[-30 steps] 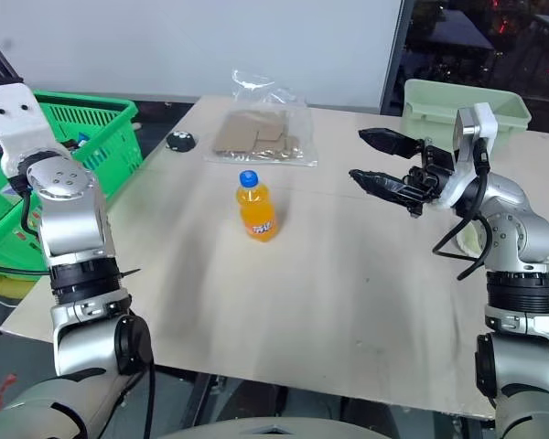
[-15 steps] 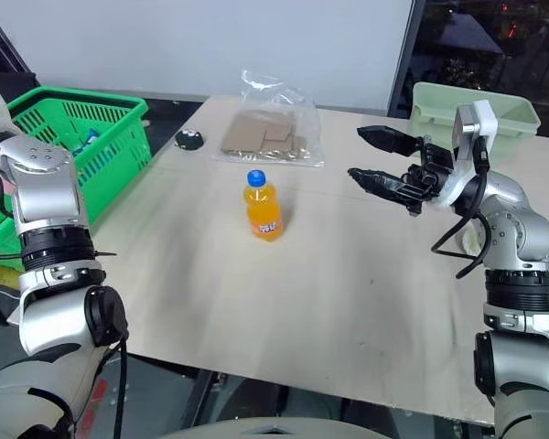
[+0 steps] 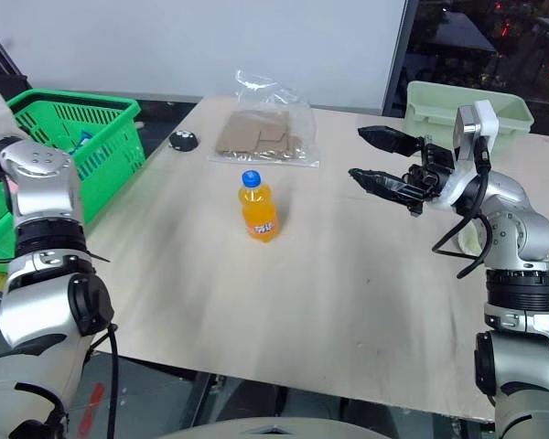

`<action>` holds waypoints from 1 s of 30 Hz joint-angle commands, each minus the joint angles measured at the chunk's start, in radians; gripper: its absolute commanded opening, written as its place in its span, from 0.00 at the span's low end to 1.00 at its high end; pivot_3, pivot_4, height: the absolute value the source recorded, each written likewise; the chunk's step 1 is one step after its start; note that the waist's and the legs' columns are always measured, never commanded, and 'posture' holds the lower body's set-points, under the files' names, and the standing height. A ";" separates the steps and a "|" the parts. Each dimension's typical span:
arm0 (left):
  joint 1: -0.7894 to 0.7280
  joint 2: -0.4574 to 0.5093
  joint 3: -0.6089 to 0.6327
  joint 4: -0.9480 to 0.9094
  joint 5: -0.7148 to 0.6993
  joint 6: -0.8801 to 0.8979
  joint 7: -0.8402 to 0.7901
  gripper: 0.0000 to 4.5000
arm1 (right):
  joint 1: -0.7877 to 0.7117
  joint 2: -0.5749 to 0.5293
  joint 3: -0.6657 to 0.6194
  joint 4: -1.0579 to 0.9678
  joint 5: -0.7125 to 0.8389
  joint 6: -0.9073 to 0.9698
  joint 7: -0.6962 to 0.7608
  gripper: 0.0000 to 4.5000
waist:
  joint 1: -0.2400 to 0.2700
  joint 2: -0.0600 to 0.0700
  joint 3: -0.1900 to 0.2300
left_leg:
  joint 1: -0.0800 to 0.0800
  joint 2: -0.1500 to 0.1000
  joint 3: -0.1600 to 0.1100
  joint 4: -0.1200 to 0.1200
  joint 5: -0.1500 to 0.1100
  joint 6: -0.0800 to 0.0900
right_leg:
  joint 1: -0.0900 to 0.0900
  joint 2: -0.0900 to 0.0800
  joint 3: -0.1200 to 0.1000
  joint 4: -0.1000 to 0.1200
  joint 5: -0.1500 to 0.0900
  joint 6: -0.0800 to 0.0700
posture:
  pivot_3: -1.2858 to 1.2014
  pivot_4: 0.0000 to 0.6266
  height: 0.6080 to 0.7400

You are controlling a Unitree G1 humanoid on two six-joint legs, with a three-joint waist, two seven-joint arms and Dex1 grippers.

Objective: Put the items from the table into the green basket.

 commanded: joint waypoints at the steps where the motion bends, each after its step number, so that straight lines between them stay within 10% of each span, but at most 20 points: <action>1: -0.059 0.090 -0.008 -0.007 0.016 -0.032 0.027 0.14 | -0.013 -0.015 -0.037 -0.022 0.018 -0.004 -0.005 1.00 | -0.004 0.000 0.000 | 0.000 0.000 0.000 0.000 0.000 0.000 | 0.000 0.000 0.000 0.000 0.000 0.000 | 0.59 0.00 1.00; 30: -0.141 0.178 -0.359 0.255 0.146 0.237 -0.279 0.14 | 0.015 -0.020 -0.048 -0.057 0.027 0.007 -0.021 1.00 | -0.011 -0.001 -0.001 | 0.000 0.000 0.000 0.000 0.001 -0.001 | 0.000 0.000 -0.001 0.000 0.000 0.000 | 0.59 0.00 1.00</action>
